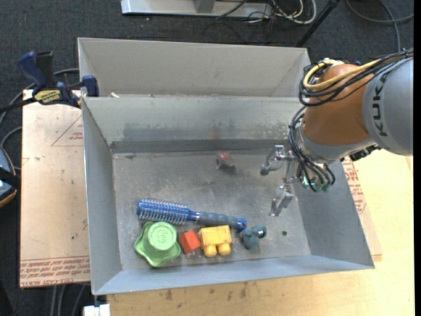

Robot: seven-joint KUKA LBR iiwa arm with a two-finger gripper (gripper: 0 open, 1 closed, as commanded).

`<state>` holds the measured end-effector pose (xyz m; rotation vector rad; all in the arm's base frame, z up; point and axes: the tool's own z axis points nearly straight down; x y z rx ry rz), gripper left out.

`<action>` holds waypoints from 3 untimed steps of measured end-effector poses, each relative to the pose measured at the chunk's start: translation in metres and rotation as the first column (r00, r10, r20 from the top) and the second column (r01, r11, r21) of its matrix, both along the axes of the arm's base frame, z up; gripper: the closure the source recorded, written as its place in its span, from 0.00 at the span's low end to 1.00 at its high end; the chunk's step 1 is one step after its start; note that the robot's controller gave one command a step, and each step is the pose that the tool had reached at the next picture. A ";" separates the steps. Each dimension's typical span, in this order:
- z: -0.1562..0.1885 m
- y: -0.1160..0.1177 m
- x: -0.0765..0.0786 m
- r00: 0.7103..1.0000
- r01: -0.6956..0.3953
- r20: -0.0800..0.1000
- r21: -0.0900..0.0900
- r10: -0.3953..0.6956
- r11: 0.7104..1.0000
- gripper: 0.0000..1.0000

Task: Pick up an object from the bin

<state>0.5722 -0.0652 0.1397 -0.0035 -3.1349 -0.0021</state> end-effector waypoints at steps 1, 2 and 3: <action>-0.066 0.046 -0.020 0.992 0.122 0.015 -0.002 -0.122 0.993 0.00; -0.039 0.099 -0.052 0.984 0.181 0.006 0.002 -0.181 0.984 0.00; -0.038 0.202 -0.064 0.996 0.091 0.008 0.003 -0.091 0.996 0.00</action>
Offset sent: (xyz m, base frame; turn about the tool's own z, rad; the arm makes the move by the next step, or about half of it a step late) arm -0.0237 0.0459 -0.0697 0.1231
